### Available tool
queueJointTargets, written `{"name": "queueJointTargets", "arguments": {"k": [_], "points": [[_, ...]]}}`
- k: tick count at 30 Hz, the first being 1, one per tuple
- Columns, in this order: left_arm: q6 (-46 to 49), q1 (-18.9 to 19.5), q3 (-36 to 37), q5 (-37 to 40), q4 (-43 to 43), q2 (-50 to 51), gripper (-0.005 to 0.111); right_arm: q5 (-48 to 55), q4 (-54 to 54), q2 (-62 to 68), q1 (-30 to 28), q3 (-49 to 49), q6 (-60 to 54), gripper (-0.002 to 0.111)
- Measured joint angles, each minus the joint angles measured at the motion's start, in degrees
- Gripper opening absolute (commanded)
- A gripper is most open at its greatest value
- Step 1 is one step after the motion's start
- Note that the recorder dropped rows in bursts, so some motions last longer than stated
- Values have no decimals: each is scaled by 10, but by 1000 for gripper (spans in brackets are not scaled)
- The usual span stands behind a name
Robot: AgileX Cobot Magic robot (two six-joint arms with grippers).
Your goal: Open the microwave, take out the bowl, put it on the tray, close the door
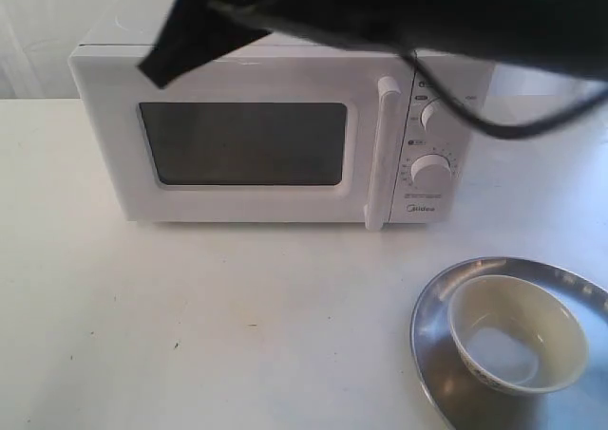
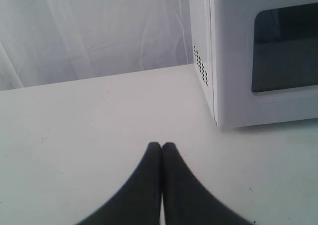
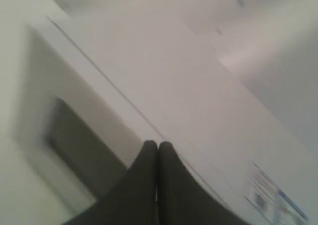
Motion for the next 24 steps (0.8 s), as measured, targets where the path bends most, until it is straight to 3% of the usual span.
{"name": "queueJointTargets", "arguments": {"k": [4, 7, 14, 24], "points": [[0, 0, 0, 0, 0, 0, 0, -158, 66, -135, 39, 109, -1, 0], [0, 0, 0, 0, 0, 0, 0, -198, 80, -230, 53, 204, 1, 0], [0, 0, 0, 0, 0, 0, 0, -200, 113, -371, 57, 375, 97, 0], [0, 0, 0, 0, 0, 0, 0, -178, 134, -457, 57, 411, 146, 0]]}}
